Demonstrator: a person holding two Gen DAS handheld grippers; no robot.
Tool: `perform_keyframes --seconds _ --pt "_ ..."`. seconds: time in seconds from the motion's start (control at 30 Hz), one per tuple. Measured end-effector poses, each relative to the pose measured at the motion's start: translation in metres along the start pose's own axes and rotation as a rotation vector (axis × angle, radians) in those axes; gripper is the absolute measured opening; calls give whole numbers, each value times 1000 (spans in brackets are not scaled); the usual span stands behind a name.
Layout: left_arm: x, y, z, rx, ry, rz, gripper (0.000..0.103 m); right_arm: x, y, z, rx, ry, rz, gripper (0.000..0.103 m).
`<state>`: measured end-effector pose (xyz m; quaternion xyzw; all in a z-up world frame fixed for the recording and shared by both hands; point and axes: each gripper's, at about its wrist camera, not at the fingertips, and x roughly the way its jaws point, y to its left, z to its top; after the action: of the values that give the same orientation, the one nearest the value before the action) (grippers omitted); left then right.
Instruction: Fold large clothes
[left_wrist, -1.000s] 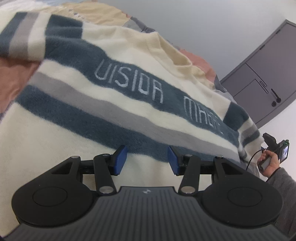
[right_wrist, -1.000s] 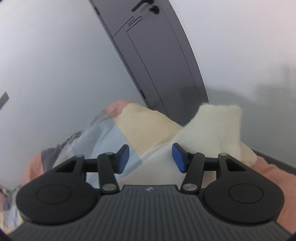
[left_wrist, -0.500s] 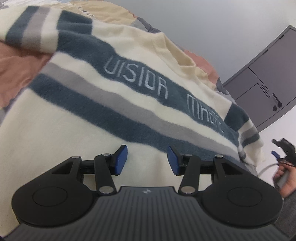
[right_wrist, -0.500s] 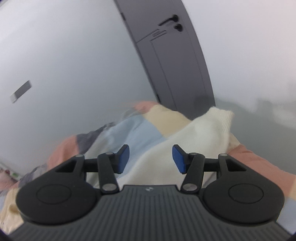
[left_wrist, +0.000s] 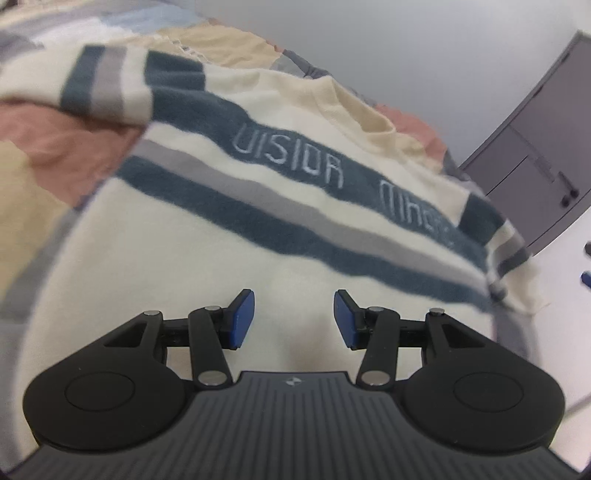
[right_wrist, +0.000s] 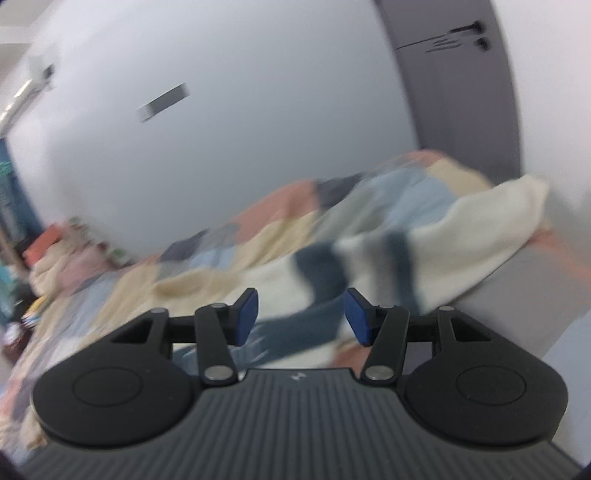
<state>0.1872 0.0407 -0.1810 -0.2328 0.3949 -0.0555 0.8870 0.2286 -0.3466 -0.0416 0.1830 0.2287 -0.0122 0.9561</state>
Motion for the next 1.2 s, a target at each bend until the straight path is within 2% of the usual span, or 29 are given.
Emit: perform_keyframes --seconds 0.2,0.3,0.4,0.67,0.9,1.03,1.2 --pt "-24 5 -8 -8 27 59 54 -16 40 -56 24 131 105 55" --pt "-36 21 -8 -48 83 99 54 -17 46 -87 46 196 99 55" --pt "-50 33 -8 -62 110 172 54 -18 44 -105 52 233 109 55" --pt "-89 52 -8 -129 200 258 54 -15 30 -112 91 275 123 55" --pt "-112 52 -24 -186 282 272 54 -8 24 -122 120 324 150 55" --pt "-104 42 -40 -175 341 284 54 -6 23 -125 127 344 172 55" --pt "-86 38 -47 -168 351 338 52 -1 25 -130 111 374 175 55"
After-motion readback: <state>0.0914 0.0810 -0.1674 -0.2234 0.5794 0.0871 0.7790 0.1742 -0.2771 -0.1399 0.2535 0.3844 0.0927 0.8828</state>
